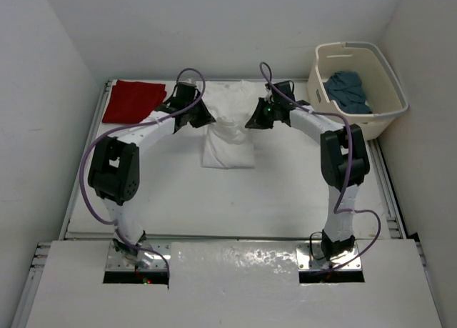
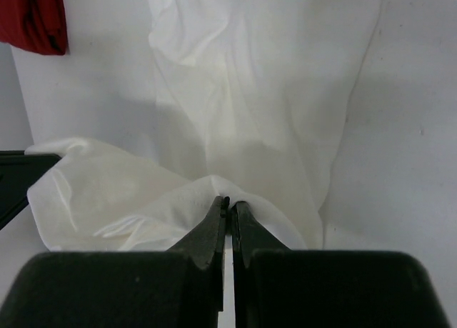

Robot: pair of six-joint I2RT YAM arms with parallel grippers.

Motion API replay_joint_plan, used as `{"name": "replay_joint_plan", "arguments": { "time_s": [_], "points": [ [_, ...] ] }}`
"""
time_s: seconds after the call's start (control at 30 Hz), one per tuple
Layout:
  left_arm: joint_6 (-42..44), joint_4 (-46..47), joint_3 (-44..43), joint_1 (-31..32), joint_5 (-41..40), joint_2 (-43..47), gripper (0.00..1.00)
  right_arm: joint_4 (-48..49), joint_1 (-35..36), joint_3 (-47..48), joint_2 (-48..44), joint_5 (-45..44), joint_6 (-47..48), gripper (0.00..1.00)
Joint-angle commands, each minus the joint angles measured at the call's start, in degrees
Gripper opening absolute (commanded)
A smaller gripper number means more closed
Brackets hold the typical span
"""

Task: Fold and stack the t-shirts
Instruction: Fold the folded rectangular tshirt in 1/3 of the way

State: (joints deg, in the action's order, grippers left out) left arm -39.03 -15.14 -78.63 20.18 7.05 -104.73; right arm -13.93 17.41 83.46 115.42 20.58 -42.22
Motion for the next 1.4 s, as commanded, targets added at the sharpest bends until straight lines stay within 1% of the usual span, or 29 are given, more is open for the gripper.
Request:
{"name": "replay_joint_plan", "arguments": {
  "time_s": [0.0, 0.07, 0.13, 0.27, 0.47, 0.57, 0.63, 0.67, 0.7, 0.73, 0.77, 0.83, 0.87, 0.9, 0.93, 1.03, 1.1, 1.13, 1.17, 1.2, 1.27, 1.3, 1.33, 1.37],
  "points": [
    [1.9, 1.5, -3.8, -1.5, 0.2, -1.7, 0.0, 0.1, -0.8, 4.8, 2.9, 1.3, 0.6, 0.0],
    [2.5, 1.3, -6.3, -1.6, 0.8, -4.2, 0.0, -0.3, -1.1, 7.3, 4.4, 1.5, 0.8, 0.0],
    [3.3, -1.3, -9.9, -1.6, 0.5, -6.4, 0.0, -1.2, -1.2, 9.3, 6.9, 1.5, 0.6, 0.0],
    [3.5, -3.6, -12.0, -2.0, 0.2, -10.4, 0.0, -1.2, -1.8, 12.9, 10.5, 1.2, -1.5, 0.0],
    [1.9, -4.3, -12.6, -3.7, -2.6, -12.5, 0.0, -1.8, -2.5, 17.0, 14.7, 0.6, -2.7, 0.0],
    [1.4, -3.7, -13.7, -3.9, -2.4, -14.2, 0.0, -2.4, -2.6, 17.3, 15.1, -0.9, -3.8, 0.0],
    [1.5, -5.9, -16.0, -4.0, -3.4, -15.5, 0.0, -1.4, -2.7, 15.3, 14.6, -2.4, -5.0, 0.0],
    [1.8, -6.6, -16.7, -4.1, -4.1, -16.6, 0.0, -0.7, -2.8, 14.5, 13.8, -3.1, -5.9, 0.01],
    [1.8, -7.3, -17.2, -4.3, -4.3, -17.2, 0.0, 0.0, -2.8, 13.8, 13.4, -3.5, -6.2, 0.09],
    [1.7, -7.6, -17.5, -4.6, -4.2, -17.6, 0.04, 1.0, -2.9, 13.5, 13.3, -4.0, -6.3, 0.14],
    [1.7, -7.6, -17.7, -4.8, -4.1, -17.7, 0.26, 1.1, -2.9, 13.7, 13.3, -4.1, -6.1, 0.18],
    [1.7, -7.6, -18.4, -5.3, -3.4, -17.4, 0.55, 0.5, -2.9, 15.1, 13.2, -4.4, -5.3, 0.33],
    [2.0, -7.6, -18.9, -5.3, -3.4, -17.1, 0.8, 0.6, -2.9, 15.4, 12.7, -4.2, -4.5, 0.48],
    [2.4, -7.8, -20.0, -5.3, -3.4, -16.7, 0.91, -0.1, -3.0, 15.9, 12.5, -4.1, -4.0, 0.52],
    [2.6, -8.3, -20.5, -5.3, -3.6, -15.9, 0.99, -0.2, -3.0, 16.6, 12.1, -4.1, -2.9, 0.54],
    [3.6, -9.5, -21.0, -5.3, -4.9, -12.8, 1.0, 1.6, -2.9, 14.8, 8.8, -3.2, -0.9, 0.61],
    [4.0, -9.2, -18.3, -5.3, -5.0, -10.6, 1.0, 4.7, -2.7, 11.9, 4.8, -1.5, 0.0, 0.7],
    [4.2, -8.4, -17.1, -5.3, -4.5, -8.2, 1.0, 5.7, -2.3, 9.2, 3.9, -0.7, 1.6, 0.78],
    [4.2, -8.0, -15.5, -5.3, -3.9, -7.1, 1.0, 6.1, -1.9, 8.2, 3.1, 0.2, 2.2, 0.9],
    [4.3, -7.5, -12.3, -5.3, -3.2, -5.2, 1.0, 5.1, -1.3, 6.2, 1.6, 1.6, 3.3, 0.99],
    [4.7, -8.8, -9.2, -5.3, -1.4, -3.6, 1.0, 4.4, -0.7, 3.2, -0.5, 2.8, 4.5, 0.99],
    [4.9, -9.0, -5.3, -5.1, -1.2, -1.6, 1.0, 4.0, -0.5, -1.4, -3.6, 2.2, 5.5, 0.99],
    [4.9, -8.9, -3.1, -5.0, -1.0, -0.5, 1.0, 4.5, -0.4, -4.4, -5.4, 1.7, 5.4, 0.99],
    [5.1, -8.3, 1.7, -4.9, -0.4, 0.7, 1.0, 5.7, -0.4, -7.1, -6.9, 1.3, 5.0, 0.99]
  ]
}}
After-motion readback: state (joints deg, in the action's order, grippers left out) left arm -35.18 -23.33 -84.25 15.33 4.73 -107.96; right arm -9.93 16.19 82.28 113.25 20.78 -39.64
